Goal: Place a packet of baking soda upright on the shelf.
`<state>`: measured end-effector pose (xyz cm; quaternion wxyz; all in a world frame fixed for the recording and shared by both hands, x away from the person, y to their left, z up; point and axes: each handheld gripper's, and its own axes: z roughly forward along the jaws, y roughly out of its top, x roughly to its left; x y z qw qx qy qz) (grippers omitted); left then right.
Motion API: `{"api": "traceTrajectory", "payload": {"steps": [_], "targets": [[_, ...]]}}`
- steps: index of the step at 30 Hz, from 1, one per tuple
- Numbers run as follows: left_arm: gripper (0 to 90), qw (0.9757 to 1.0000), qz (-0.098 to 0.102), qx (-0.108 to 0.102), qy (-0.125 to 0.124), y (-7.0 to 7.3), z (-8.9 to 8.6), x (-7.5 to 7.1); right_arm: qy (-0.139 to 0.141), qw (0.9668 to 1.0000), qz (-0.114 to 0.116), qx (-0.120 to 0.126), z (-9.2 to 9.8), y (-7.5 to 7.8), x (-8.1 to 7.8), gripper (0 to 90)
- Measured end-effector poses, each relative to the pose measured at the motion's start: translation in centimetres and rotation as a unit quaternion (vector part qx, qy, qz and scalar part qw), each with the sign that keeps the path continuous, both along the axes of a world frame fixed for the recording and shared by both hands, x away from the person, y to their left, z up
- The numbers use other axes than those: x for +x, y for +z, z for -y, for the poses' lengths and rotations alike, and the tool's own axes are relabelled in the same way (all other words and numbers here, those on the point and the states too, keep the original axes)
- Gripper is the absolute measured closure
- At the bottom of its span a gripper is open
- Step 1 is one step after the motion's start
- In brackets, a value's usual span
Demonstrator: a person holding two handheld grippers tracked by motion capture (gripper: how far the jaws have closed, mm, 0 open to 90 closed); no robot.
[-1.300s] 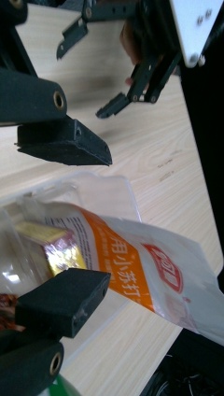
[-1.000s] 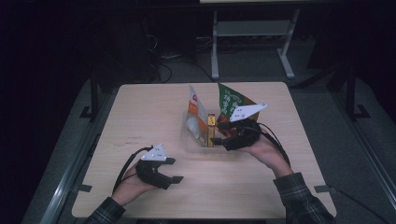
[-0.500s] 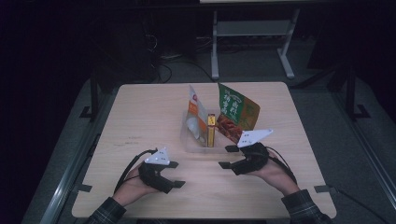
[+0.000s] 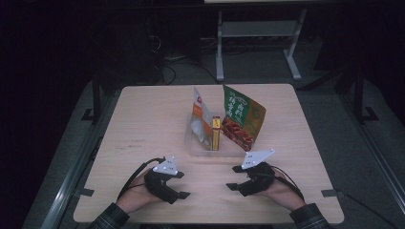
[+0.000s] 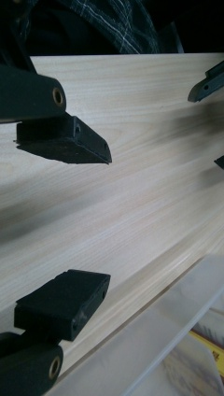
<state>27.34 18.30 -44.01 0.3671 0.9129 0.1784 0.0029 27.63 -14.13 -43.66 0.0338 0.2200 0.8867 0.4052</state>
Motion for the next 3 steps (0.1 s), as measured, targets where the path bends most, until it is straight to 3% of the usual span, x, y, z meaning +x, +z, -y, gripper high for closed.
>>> {"api": "traceTrajectory", "payload": {"steps": [3], "targets": [[25.1,1.0,0.002,0.002,-0.004,0.13,0.04,0.03,0.003,1.0,0.004,0.004,-0.09,0.01,-0.03,33.6]]}}
